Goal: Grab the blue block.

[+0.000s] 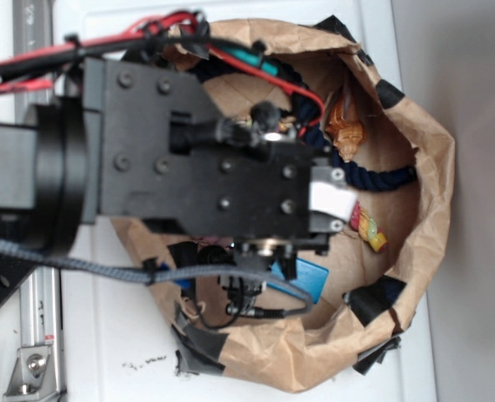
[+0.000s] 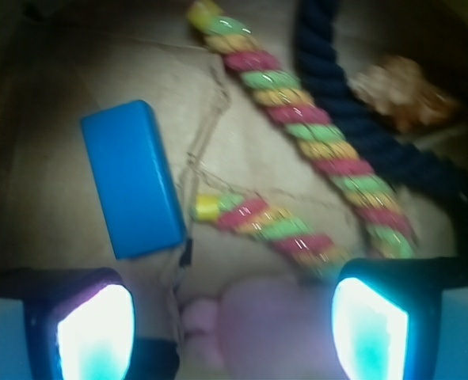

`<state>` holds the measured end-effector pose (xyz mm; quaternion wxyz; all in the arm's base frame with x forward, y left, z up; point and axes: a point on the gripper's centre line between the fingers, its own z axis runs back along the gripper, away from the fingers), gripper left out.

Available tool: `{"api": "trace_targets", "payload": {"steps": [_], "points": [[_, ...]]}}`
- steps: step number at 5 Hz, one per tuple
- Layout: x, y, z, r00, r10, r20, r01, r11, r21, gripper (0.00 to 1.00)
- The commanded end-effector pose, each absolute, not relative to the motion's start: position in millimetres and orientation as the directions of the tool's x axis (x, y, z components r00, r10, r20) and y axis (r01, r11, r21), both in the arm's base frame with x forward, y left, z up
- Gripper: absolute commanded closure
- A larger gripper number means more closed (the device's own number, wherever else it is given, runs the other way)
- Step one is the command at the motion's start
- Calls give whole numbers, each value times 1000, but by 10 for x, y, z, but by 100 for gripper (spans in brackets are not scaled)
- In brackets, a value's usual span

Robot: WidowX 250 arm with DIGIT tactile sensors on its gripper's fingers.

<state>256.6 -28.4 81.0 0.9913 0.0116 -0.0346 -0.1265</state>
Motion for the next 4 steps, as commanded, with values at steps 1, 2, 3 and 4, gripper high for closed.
{"api": "trace_targets", "payload": {"steps": [1, 2, 3, 4], "points": [[2601, -712, 301, 903, -425, 64, 421, 904, 73, 0], [2562, -841, 141, 885, -462, 56, 464, 886, -20, 0], [2625, -823, 0, 904, -427, 11, 427, 904, 7, 0], [2750, -635, -31, 936, -351, 4, 351, 936, -14, 100]]}}
